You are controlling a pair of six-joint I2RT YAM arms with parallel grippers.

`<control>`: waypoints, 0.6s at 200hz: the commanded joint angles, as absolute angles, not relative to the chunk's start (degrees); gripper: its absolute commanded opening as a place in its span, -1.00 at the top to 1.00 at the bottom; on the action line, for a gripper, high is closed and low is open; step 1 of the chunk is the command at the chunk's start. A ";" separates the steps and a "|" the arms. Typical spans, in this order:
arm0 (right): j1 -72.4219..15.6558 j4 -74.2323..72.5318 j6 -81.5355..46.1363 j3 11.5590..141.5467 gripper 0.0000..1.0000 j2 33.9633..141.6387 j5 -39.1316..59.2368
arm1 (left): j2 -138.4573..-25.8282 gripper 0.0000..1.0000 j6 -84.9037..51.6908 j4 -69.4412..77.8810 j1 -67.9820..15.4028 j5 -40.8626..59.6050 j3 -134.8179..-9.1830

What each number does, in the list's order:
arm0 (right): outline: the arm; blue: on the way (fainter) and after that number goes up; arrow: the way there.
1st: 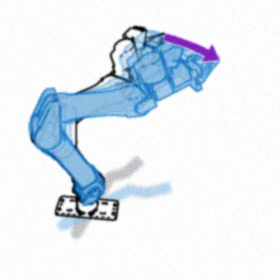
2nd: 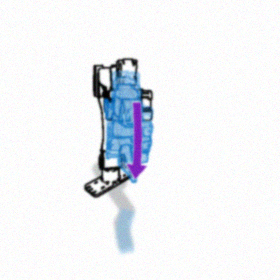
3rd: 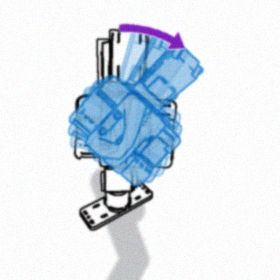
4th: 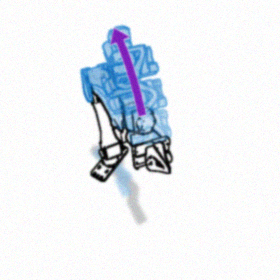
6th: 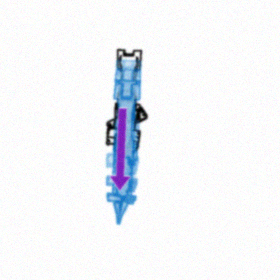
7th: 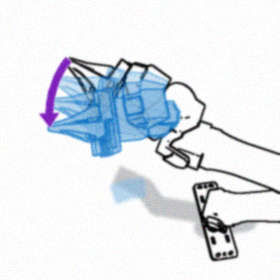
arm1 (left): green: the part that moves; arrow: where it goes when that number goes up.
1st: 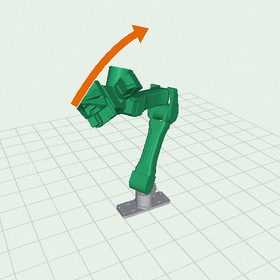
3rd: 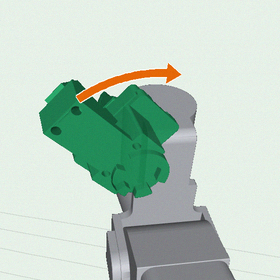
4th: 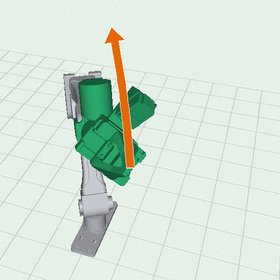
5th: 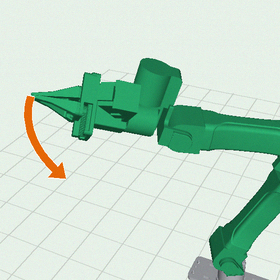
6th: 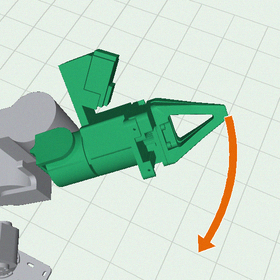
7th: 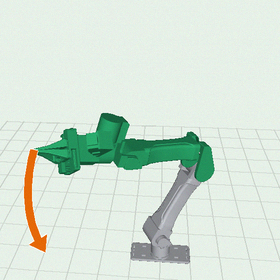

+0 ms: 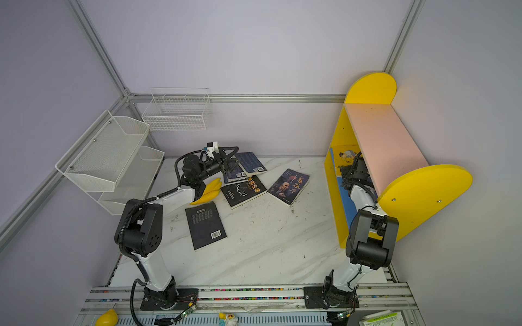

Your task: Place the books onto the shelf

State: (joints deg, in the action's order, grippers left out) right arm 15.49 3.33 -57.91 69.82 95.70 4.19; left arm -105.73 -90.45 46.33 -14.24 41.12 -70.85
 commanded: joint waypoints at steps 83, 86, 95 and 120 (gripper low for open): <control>15.82 -13.76 -56.31 62.82 0.48 93.02 7.52 | -104.24 -0.54 -89.38 49.44 -13.62 39.99 -70.23; 15.82 -13.92 -56.19 62.76 0.46 93.26 7.55 | -104.24 -0.54 -89.38 49.52 -13.62 39.95 -70.22; 15.82 -14.77 -56.01 62.35 0.42 93.50 7.54 | -104.27 -0.54 -89.34 49.66 -13.61 39.80 -70.14; 15.82 -18.50 -55.51 60.48 0.62 93.42 6.68 | -104.14 -0.54 -89.32 49.83 -13.60 39.47 -69.62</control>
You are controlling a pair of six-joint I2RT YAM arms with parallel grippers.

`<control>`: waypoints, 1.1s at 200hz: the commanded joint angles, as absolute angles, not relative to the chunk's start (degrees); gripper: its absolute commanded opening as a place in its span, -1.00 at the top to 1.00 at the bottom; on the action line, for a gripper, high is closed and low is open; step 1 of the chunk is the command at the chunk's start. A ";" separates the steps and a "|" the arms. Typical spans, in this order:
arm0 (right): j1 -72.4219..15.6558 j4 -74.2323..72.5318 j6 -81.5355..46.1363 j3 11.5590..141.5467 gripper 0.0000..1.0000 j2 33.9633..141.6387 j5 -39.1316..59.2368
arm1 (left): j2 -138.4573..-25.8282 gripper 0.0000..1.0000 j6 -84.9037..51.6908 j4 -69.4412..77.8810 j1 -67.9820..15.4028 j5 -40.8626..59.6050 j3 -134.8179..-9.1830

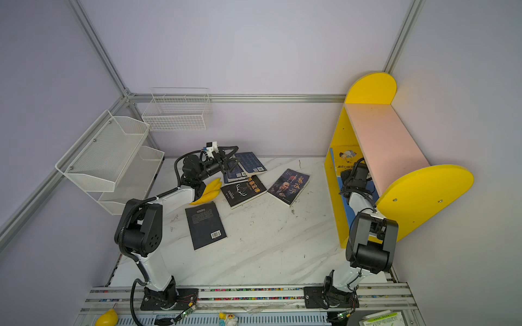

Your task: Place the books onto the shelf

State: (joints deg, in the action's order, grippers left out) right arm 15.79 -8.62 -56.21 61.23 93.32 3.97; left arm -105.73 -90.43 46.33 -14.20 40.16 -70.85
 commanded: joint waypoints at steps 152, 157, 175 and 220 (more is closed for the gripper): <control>16.02 -14.07 -50.62 61.40 1.00 90.83 10.94 | -103.75 -0.54 -89.56 50.33 -13.62 38.63 -68.14; 16.07 -13.62 -50.23 61.14 1.00 90.36 11.39 | -103.67 -0.54 -89.52 50.36 -13.62 38.61 -67.99; 16.00 -13.51 -48.39 59.86 1.00 88.23 13.35 | -103.36 -0.54 -89.45 50.36 -13.62 38.57 -67.63; 16.03 -12.62 -47.20 60.16 1.00 84.30 15.30 | -102.66 -0.54 -89.46 50.36 -13.71 38.84 -66.98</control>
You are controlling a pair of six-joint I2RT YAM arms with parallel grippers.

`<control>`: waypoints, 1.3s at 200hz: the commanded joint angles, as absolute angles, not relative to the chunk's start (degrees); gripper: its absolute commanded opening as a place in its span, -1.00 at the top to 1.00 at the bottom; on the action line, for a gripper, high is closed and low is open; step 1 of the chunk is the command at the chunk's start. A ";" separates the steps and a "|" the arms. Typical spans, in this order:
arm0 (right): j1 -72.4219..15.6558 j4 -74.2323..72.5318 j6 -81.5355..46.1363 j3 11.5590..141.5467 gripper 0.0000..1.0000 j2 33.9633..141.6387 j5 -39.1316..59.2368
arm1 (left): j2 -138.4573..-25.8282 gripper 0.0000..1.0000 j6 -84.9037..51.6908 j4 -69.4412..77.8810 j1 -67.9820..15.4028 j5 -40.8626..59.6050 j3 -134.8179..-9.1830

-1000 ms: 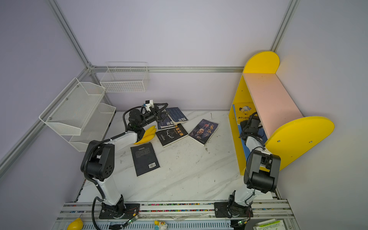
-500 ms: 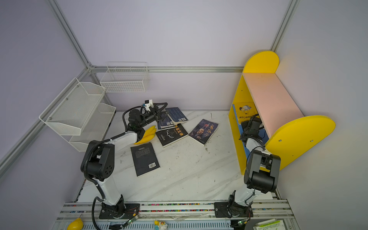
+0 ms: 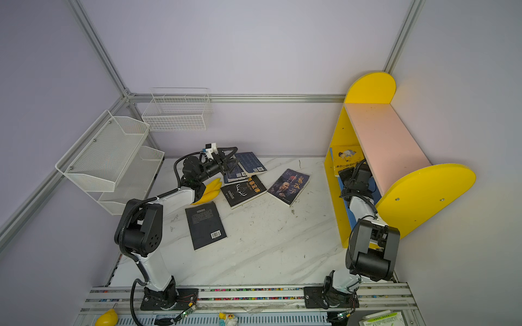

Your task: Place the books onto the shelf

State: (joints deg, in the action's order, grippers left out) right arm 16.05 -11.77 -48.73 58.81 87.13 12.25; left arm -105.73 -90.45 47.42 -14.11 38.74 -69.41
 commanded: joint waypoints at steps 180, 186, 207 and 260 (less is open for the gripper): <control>13.38 -7.41 -68.20 54.57 -0.25 85.07 21.70 | -101.95 -0.55 -91.00 52.90 -13.71 39.70 -64.51; 13.27 -7.75 -68.08 54.54 -0.25 84.87 21.12 | -101.95 -0.55 -90.96 52.91 -13.71 39.70 -64.54; 13.18 -12.12 -67.94 53.28 -0.25 85.14 19.70 | -102.07 -0.55 -91.04 53.02 -13.71 39.81 -64.60; 13.27 -20.17 -69.02 54.47 -0.25 90.54 16.84 | -102.15 -0.55 -91.48 53.53 -13.62 40.17 -64.69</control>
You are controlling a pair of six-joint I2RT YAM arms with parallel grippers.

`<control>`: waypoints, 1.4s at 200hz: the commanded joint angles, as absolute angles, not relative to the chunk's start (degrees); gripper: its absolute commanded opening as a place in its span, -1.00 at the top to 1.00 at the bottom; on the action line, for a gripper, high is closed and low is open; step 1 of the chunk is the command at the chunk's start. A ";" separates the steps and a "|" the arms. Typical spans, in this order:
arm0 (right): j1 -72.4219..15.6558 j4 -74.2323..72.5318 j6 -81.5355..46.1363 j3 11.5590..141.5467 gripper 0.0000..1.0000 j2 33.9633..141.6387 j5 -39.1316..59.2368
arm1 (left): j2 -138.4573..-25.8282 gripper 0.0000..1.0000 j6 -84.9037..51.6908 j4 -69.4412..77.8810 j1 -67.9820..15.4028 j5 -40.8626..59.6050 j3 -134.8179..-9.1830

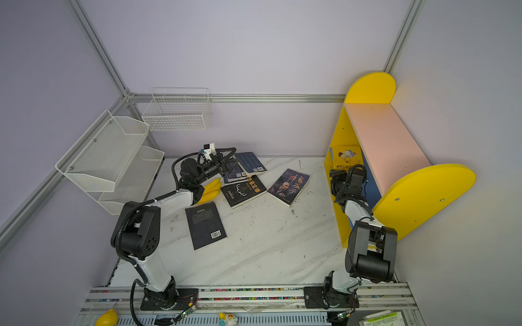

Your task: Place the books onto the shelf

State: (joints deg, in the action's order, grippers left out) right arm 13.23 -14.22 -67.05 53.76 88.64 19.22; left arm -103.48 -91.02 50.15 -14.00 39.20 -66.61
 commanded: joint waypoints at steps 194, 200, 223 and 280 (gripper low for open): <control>15.12 -27.33 -69.21 54.63 0.94 94.19 16.08 | -103.62 -0.55 -91.93 54.09 -13.16 38.76 -65.04; 15.11 -27.33 -69.24 54.45 0.96 93.98 16.29 | -103.62 -0.55 -91.91 54.14 -13.18 38.76 -65.04; 15.20 -26.82 -69.10 53.07 1.00 92.70 16.92 | -103.75 -0.55 -91.89 54.18 -13.18 38.76 -65.24; 15.82 -25.58 -67.68 49.37 1.00 89.09 17.40 | -103.97 -0.55 -92.06 54.20 -13.18 39.15 -65.22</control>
State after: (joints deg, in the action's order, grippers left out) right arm 15.22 -26.39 -68.49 51.11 91.29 17.54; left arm -103.70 -91.59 51.46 -13.54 38.94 -65.67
